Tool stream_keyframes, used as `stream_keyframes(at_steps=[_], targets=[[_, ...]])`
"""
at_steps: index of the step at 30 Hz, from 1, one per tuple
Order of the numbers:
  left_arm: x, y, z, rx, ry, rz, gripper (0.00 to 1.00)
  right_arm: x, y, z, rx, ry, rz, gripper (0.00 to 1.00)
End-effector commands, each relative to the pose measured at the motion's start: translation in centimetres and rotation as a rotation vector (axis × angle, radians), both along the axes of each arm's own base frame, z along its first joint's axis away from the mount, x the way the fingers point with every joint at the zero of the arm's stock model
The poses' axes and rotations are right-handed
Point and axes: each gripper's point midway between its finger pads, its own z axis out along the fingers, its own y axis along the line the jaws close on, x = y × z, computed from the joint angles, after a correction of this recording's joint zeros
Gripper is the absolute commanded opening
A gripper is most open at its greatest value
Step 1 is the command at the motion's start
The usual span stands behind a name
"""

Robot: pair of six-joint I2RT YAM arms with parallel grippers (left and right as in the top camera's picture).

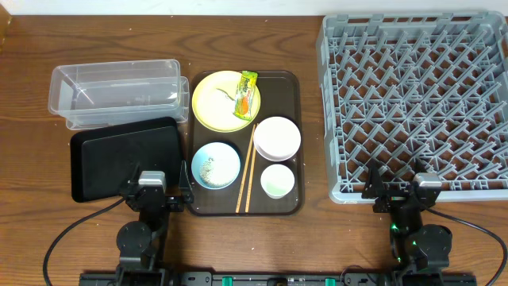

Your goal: Sort waste into correct bins and load items into the dishwasher rack

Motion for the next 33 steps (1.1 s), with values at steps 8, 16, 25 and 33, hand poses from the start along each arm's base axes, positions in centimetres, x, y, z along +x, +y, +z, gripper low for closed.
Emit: stream_keyframes(at_steps=[8, 16, 25, 33], targets=[[-0.1, 0.2, -1.7, 0.017, 0.05, 0.009, 0.97, 0.0, -0.4, 0.0, -0.011, -0.005, -0.018, 0.99], [0.0, 0.2, -1.9, -0.008, 0.059, 0.012, 0.97, 0.0, -0.5, 0.0, 0.019, -0.005, -0.021, 0.99], [-0.3, 0.2, -1.7, -0.054, 0.139, 0.018, 0.97, -0.1, -0.7, 1.1, 0.013, -0.018, -0.035, 0.99], [0.4, 0.1, -0.4, -0.044, 0.331, 0.02, 0.97, 0.3, -0.8, 3.0, -0.03, 0.06, -0.036, 0.99]])
